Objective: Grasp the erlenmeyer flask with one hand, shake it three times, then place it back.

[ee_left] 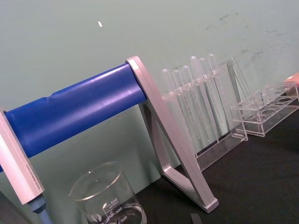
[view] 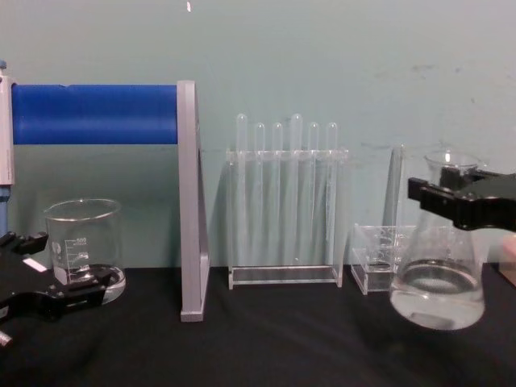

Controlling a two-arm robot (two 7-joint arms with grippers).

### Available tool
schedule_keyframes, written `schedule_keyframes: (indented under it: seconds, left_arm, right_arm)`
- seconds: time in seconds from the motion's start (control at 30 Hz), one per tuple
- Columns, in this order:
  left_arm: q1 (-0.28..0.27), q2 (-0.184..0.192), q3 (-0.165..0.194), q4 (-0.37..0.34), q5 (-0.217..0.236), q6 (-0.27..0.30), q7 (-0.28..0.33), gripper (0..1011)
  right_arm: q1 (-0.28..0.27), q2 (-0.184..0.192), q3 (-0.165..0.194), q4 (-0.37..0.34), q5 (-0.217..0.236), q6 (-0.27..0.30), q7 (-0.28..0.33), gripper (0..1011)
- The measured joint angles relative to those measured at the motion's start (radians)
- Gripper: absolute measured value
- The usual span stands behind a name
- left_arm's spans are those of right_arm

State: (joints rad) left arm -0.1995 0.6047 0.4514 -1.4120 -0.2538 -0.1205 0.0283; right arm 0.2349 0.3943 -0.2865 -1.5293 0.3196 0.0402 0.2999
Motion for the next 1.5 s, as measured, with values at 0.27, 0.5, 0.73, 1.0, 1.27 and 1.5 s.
schedule_keyframes:
  seconds: [0.27,0.5,0.73,1.0,1.27,1.5]
  left_arm:
    - [0.000,0.000,0.000,0.000,0.000,0.000,0.000,1001]
    - [0.000,0.000,0.000,0.000,0.000,0.000,0.000,1001]
    - [0.000,0.000,0.000,0.000,0.000,0.000,0.000,1001]
    - [0.000,0.000,0.000,0.000,0.000,0.000,0.000,1001]
    - [0.000,0.000,0.000,0.000,0.000,0.000,0.000,1001]
    - [0.000,0.000,0.000,0.000,0.000,0.000,0.000,1001]
  right_arm:
    - [0.003,-0.014,0.029,0.016,-0.018,0.004,-0.008,457]
    - [-0.004,-0.023,0.034,0.013,-0.026,0.010,0.008,456]
    - [-0.022,-0.026,0.021,-0.018,-0.023,0.015,0.038,456]
    - [-0.049,-0.020,-0.013,-0.070,-0.003,0.020,0.080,457]
    - [-0.074,-0.001,-0.055,-0.121,0.017,0.020,0.121,456]
    - [-0.091,0.023,-0.094,-0.162,0.036,0.014,0.151,456]
